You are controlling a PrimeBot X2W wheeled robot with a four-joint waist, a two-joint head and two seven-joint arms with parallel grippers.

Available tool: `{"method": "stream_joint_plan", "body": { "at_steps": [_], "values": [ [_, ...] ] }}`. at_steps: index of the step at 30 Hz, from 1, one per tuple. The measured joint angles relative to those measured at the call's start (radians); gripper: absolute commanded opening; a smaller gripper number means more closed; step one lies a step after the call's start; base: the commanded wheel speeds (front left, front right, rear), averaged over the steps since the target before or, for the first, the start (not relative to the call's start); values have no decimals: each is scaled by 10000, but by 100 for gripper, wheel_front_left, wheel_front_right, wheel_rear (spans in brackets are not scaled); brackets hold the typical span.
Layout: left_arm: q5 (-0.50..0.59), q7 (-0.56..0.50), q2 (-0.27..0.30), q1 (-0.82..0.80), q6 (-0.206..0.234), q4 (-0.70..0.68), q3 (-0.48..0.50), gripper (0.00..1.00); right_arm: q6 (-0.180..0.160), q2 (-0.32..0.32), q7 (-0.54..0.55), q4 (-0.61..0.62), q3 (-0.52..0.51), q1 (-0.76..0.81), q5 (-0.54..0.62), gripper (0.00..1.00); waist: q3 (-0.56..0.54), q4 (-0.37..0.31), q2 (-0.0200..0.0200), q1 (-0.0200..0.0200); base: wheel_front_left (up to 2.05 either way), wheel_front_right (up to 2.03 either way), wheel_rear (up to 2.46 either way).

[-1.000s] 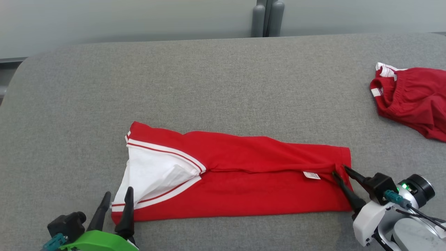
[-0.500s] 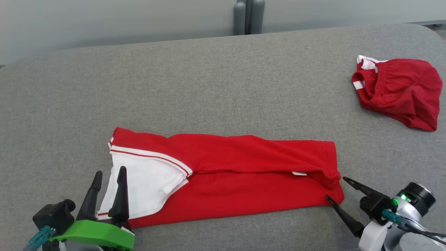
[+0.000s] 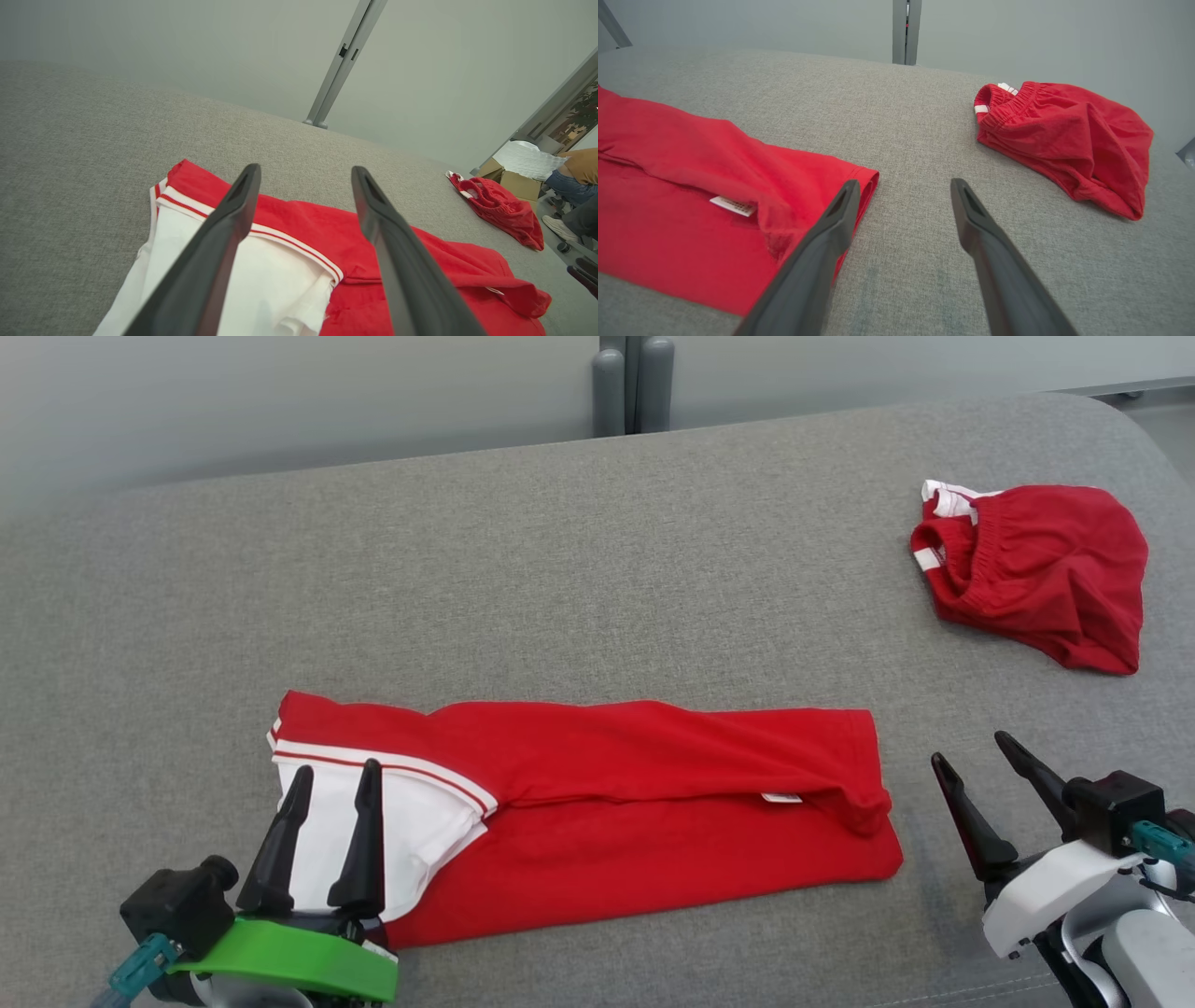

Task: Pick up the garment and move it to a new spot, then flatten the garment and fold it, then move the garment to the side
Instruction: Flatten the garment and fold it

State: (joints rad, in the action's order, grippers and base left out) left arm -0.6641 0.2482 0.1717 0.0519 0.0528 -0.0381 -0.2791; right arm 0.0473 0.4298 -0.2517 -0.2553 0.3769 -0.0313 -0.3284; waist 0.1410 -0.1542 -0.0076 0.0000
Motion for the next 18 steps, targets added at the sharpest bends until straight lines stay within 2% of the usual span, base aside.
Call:
{"method": "stream_joint_plan", "body": {
  "at_steps": [2, 10, 18],
  "values": [
    [15, -12, -54, 0, 2, -94, -182, 100, 150, -307, -2, -209, -217, -23, -545, 100, -7, 114, 0, 0, 0, 0, 0],
    [127, -109, -56, 0, 105, -307, -196, 100, 307, -1120, 0, -1354, -353, -326, -1532, 100, 14, 620, 0, 0, 0, 0, 0],
    [167, -190, -54, 3, 198, -445, -146, 100, 401, -1444, 267, -2328, -314, -445, -1860, 100, 60, 1176, 0, 0, 0, 0, 0]
  ]
}}
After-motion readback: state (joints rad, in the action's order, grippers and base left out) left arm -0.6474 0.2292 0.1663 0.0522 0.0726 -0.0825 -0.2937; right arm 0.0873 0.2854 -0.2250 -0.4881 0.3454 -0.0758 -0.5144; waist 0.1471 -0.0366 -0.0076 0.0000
